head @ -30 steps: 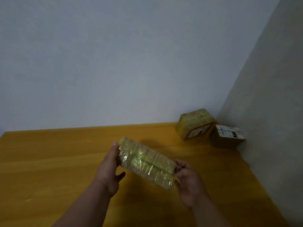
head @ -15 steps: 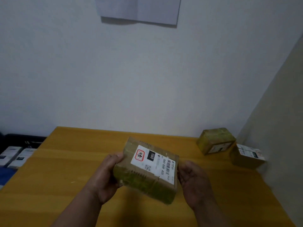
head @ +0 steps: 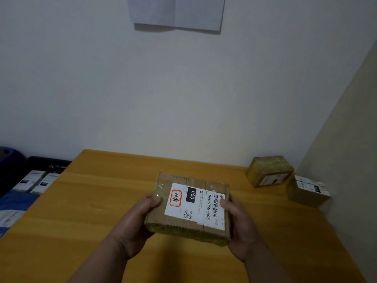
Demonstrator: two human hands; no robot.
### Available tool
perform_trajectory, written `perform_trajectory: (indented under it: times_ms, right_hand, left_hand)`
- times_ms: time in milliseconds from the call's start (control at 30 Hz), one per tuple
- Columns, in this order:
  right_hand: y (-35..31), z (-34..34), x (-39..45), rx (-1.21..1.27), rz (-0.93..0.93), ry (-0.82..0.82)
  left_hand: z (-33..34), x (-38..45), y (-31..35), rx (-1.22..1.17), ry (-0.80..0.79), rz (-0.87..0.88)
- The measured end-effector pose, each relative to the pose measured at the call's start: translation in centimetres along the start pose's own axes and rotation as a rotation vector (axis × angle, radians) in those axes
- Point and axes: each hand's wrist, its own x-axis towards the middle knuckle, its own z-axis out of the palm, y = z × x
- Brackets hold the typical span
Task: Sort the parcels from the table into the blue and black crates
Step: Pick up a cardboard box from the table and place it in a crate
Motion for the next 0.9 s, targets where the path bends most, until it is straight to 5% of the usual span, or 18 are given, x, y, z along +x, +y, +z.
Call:
perform_trajectory:
  times_ms: [267, 533, 900]
  right_hand:
    - [4.1, 2.8, 0.3, -0.022, 0.212, 0.235]
    - [12.1, 15.8, 4.0, -0.234, 0.245, -0.041]
    - [29.5, 40.0, 7.0, -0.266, 0.386, -0.262]
  left_hand:
    - [-3.1, -2.1, -1.6, -0.158, 0.257, 0.057]
    - [-12.2, -6.0, 0.2, -0.238, 0.409, 0.075]
    - [-37.9, -16.8, 8.7, -0.195, 0.73, 0.013]
